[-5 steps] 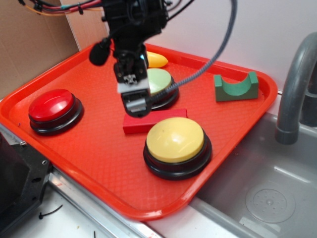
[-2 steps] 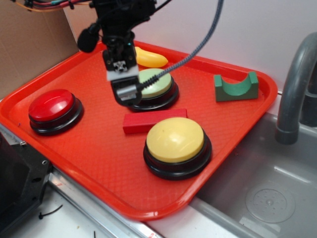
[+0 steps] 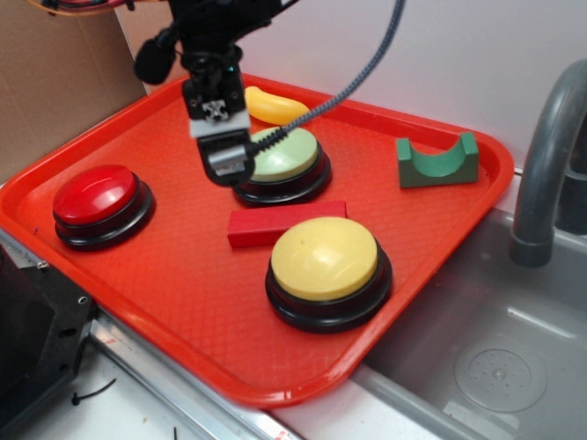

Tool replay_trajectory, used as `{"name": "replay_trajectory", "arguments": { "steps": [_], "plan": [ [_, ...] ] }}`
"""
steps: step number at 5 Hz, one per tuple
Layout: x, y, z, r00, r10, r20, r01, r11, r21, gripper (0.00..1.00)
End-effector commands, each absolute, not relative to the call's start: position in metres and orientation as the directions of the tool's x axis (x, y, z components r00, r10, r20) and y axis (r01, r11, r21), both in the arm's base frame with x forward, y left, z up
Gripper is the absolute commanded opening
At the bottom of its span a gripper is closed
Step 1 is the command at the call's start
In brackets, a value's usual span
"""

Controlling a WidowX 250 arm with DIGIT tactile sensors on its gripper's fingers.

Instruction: Push the yellow button.

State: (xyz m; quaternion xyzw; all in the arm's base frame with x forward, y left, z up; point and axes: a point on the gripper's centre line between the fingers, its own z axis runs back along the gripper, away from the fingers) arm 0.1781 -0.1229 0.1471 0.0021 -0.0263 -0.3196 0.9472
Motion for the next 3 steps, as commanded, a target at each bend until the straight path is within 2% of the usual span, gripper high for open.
{"name": "replay_trajectory", "arguments": {
  "steps": [1,3],
  "plan": [
    [0.1713,-0.1295,0.1674,0.794,-0.596,0.119,0.598,0.801,0.024,1.0],
    [0.1664,-0.1267,0.1748,0.763,-0.624,0.168,0.63,0.776,0.021,1.0]
  ]
}}
